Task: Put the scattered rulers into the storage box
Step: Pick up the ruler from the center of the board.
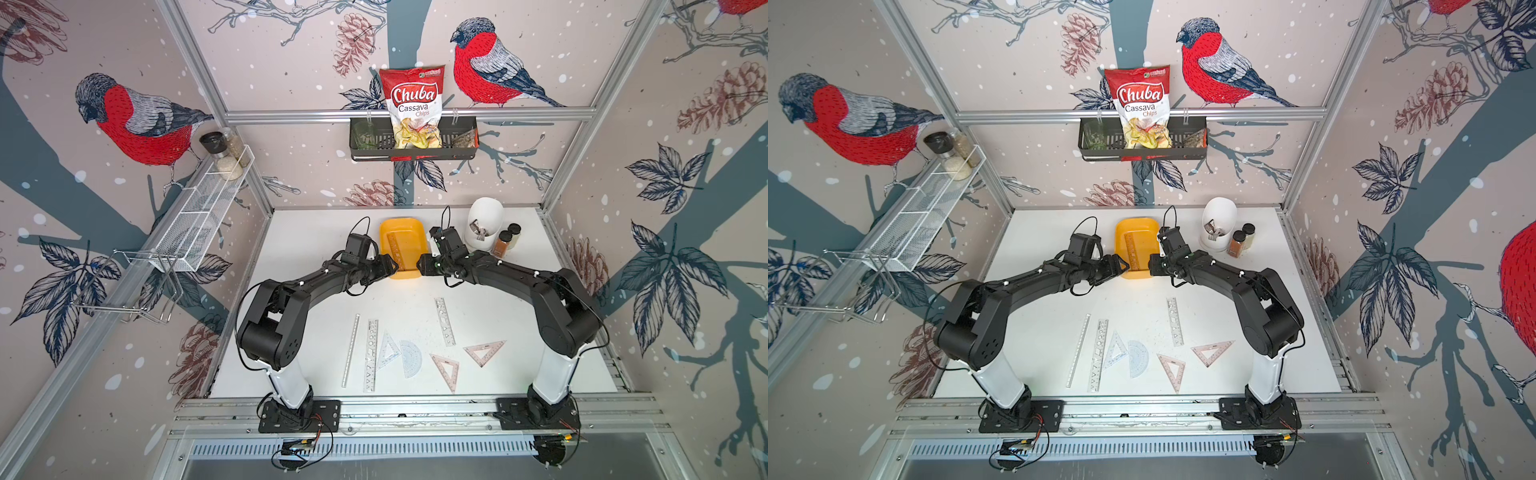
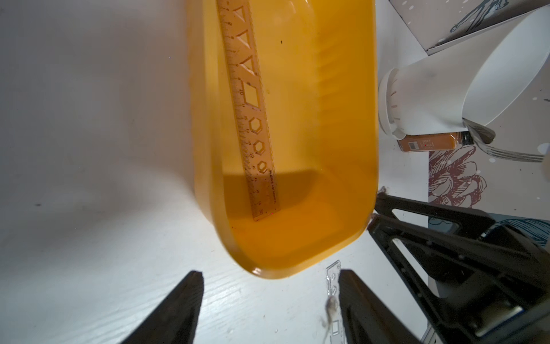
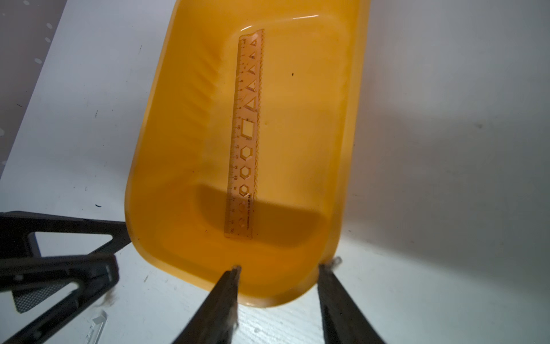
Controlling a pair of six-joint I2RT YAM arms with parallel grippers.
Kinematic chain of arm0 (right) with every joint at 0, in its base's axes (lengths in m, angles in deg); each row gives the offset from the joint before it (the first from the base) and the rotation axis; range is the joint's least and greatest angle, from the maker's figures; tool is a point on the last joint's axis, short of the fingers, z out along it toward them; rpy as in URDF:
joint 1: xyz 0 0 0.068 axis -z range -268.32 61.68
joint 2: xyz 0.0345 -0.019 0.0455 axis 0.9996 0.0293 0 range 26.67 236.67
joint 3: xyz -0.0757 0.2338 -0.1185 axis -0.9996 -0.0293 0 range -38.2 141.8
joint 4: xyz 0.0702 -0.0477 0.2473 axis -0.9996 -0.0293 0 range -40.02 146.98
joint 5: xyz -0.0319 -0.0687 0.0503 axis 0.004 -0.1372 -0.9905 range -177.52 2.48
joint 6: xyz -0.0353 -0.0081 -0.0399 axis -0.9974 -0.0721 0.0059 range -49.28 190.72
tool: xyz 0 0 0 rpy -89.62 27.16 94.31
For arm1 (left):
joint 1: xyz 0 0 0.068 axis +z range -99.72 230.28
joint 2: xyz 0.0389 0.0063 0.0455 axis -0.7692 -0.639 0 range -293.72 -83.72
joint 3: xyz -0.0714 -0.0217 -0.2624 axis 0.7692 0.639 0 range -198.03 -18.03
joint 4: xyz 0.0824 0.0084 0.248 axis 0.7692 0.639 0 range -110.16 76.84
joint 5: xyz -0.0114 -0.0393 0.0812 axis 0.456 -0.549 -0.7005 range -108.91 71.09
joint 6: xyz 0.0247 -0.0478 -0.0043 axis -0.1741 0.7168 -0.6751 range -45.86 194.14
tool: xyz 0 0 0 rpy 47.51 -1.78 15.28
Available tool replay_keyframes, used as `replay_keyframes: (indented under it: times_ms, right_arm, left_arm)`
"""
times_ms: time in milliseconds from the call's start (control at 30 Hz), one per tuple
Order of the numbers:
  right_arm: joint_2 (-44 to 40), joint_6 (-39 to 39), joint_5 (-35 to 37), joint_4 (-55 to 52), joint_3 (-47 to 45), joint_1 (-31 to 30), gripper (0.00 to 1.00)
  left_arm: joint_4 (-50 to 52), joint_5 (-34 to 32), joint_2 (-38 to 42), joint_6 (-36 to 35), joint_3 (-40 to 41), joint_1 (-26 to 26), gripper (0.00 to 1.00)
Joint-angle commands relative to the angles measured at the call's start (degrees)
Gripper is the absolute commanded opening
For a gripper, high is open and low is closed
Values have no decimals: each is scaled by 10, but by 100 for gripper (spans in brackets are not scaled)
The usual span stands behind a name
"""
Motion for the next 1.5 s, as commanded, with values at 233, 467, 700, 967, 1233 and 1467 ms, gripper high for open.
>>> replay_keyframes:
  times_ms: [233,467,700,967,1233,1467]
  right_arm:
    - [-9,-17,-11,-3,27,5,49]
    - [-103,-9,43,-40,-55,-14,50]
    - [-202,32,99,-81,-191,-60,50]
    - [-228,98,121,-63,-285,-119,51]
    - [-219,121,133,-46,-322,-134,53]
    - [-189,131,146,-39,-316,-145,49]
  left_arm:
    - [-2,5,-13,-11,-27,12,76]
    - [1,-11,50,-15,23,-5,76]
    - [2,-48,130,-17,106,-60,76]
    - [-13,-58,160,-14,151,-100,77]
    - [-36,-42,160,-15,174,-106,79]
    - [-40,-41,152,-20,183,-105,79]
